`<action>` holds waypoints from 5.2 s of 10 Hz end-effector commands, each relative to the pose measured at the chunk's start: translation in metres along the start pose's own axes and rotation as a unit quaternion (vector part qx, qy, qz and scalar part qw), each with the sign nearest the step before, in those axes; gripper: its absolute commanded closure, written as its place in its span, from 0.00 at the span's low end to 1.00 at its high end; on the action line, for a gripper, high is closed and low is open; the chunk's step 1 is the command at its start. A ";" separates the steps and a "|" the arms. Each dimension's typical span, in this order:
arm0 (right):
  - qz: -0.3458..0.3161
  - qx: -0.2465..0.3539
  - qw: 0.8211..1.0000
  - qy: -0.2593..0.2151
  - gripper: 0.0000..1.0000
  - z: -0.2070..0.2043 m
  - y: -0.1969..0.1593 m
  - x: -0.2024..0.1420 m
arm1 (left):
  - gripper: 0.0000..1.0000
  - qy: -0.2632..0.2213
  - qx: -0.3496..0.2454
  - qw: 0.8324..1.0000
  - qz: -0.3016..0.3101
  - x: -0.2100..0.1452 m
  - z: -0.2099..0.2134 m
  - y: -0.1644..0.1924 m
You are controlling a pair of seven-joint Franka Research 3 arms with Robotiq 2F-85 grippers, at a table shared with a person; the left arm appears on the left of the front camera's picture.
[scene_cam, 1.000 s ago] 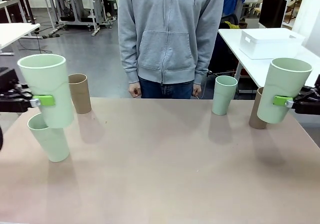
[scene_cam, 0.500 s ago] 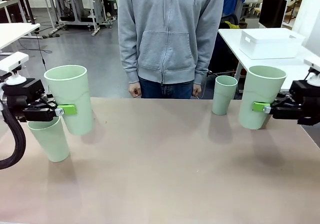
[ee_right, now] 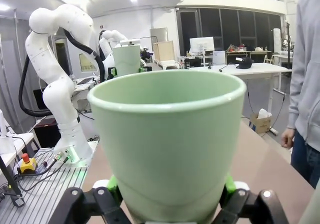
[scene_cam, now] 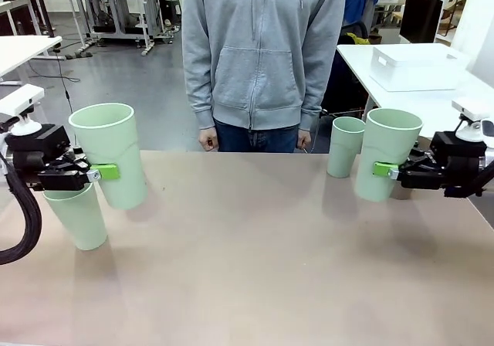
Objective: Stack the cups and store them in the basket.
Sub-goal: Pick up two Reusable plastic cups , one in each hand, then place the stack of Reusable plastic cups into the Pantry Basket.
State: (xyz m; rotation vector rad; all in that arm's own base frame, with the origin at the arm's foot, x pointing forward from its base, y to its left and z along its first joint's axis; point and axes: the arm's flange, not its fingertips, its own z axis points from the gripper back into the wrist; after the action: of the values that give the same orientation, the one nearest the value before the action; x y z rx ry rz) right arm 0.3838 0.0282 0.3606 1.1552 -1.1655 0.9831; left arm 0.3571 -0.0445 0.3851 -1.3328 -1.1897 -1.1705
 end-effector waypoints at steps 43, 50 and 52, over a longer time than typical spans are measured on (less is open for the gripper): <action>0.007 0.006 1.000 0.002 0.16 0.001 0.003 0.008 | 0.13 0.008 0.011 1.000 0.003 -0.002 0.001 0.003; 0.007 0.006 1.000 0.002 0.16 0.001 0.003 0.008 | 0.13 0.008 0.011 1.000 0.003 -0.002 0.001 0.003; 0.007 0.006 1.000 0.002 0.16 0.001 0.003 0.008 | 0.13 0.008 0.011 1.000 0.003 -0.002 0.001 0.003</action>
State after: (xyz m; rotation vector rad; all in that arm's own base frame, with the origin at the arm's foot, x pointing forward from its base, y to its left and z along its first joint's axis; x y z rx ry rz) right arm 0.3802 0.0264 0.3669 1.1638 -1.1496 1.0018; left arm 0.3607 -0.0433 0.3812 -1.2995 -1.1771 -1.1532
